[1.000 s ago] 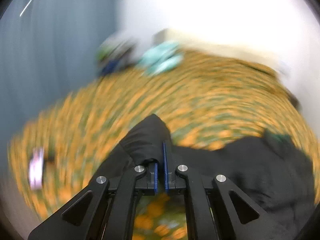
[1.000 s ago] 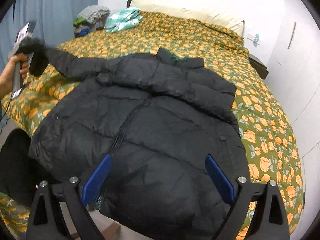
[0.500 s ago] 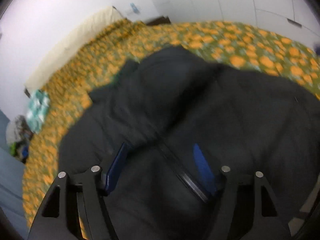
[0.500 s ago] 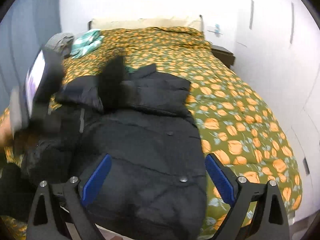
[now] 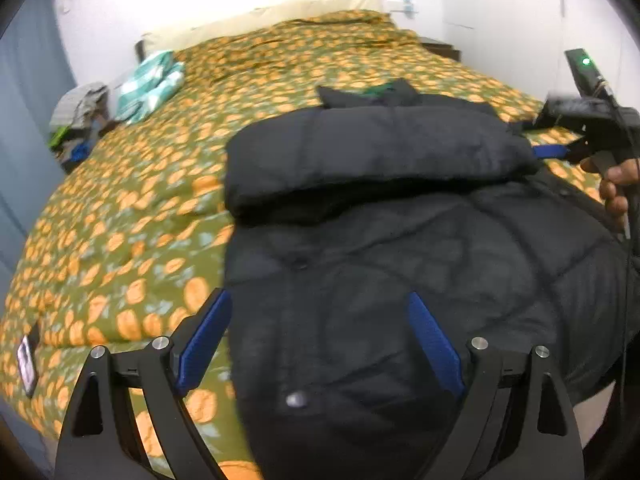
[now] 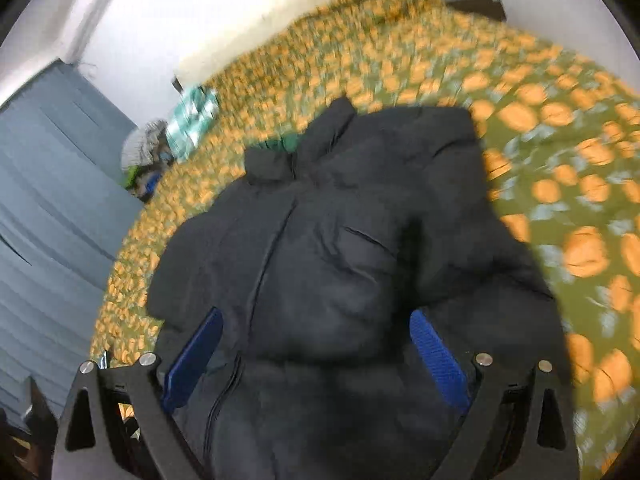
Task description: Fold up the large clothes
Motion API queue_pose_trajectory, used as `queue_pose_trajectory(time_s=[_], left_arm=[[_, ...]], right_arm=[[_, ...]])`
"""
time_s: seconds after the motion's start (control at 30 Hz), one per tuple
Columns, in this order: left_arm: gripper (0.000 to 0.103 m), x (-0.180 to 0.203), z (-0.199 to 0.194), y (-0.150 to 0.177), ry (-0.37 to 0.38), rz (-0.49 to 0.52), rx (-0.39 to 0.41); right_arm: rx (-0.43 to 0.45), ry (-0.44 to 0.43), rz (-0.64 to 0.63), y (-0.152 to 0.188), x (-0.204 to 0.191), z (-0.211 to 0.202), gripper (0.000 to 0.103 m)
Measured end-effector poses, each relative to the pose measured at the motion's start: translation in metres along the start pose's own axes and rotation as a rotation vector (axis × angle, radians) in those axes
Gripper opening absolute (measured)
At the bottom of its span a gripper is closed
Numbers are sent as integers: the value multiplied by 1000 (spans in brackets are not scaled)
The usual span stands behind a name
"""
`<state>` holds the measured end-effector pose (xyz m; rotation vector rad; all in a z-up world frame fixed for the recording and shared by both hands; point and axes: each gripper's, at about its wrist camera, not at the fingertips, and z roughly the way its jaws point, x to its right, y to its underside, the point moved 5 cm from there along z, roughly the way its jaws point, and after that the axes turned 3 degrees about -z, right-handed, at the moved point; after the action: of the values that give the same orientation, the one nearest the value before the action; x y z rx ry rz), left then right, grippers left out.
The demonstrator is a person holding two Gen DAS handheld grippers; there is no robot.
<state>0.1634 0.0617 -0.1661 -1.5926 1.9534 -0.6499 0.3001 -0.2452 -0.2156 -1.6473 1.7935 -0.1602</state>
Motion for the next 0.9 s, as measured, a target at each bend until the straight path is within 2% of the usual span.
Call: queue_pose_trajectory(time_s=[0.03,0.17,0.23,0.3,0.37,0.43,0.5,0.53,0.6,0.63,0.7,0.77,0.83,0.9], left_arm=[[91,-6,-1,0,-11,-12,4],[91,-21,2,-17,-2,-58,21],[91,-24,7,-33,4,-77,34],[91,-29,10,-50,-1,-92,54],[93,-33,19,-64,9,-107,59],[93,-36,36,-76,24,-131,42],[93,-37,54,-84,35,-145,5],[93,-38,58,-87,35,-150,-1],[93,-39,64,-98,51,-147,13],[93,-38,67,-105,50,-140,24],[93,-37,77,-129,35,-124,58],[93,-35,97,-145,39,-127,56],[93,-33,128,-155,36,-146,13],[93,-34,169,-150,12,-176,-70]], right_arm=[[-5,56,-42,-4,-3,0,24],[169,99,-183,-50,-29,-44,21],[242,135,-212,-83,-30,-59,19],[264,161,-184,-109,-19,-60,12],[265,221,-177,-125,-2,-53,12],[219,278,-175,-127,19,-27,12],[134,277,-136,-116,40,-2,15],[104,282,-115,-108,46,3,20],[126,243,-126,-98,40,-2,54],[149,206,-151,-95,29,-6,58],[171,132,-227,-94,3,-8,59],[166,48,-306,-98,-25,0,59],[154,10,-373,-100,-47,17,59],[80,24,-393,-97,-50,56,59]])
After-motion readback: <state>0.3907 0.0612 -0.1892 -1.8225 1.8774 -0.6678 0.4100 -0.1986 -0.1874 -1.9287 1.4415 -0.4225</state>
